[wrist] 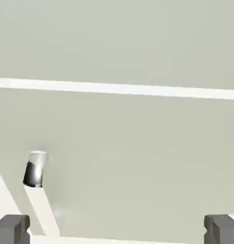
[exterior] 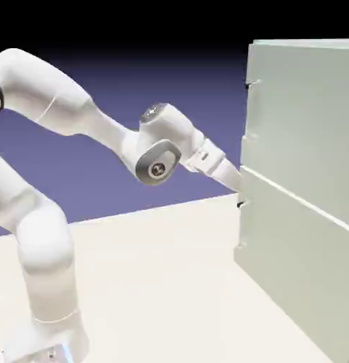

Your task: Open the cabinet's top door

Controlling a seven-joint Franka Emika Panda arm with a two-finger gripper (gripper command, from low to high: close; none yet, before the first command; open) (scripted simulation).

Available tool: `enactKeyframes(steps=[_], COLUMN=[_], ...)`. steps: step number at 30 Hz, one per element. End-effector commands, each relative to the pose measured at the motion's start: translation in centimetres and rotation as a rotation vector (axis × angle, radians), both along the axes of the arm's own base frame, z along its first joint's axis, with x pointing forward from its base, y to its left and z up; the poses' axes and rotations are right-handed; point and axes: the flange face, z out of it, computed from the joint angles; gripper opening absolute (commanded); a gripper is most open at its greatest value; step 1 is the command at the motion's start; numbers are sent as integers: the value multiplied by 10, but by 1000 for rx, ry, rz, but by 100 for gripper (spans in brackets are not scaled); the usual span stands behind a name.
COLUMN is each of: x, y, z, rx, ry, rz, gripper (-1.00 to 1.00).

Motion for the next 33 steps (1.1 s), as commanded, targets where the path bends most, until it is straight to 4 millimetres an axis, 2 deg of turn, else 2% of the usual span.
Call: enactKeyframes(steps=[1, 9, 17, 25, 33], x=[1, 1, -3, -8, -11], y=[-2, -18, -24, -21, -8], z=[5, 42, 71, 92, 103], rx=[38, 354, 690, 1043, 1411], ry=[-11, -103, -192, -267, -316], rz=[-37, -307, -534, -719, -862], gripper=[100, 100, 100, 100, 100])
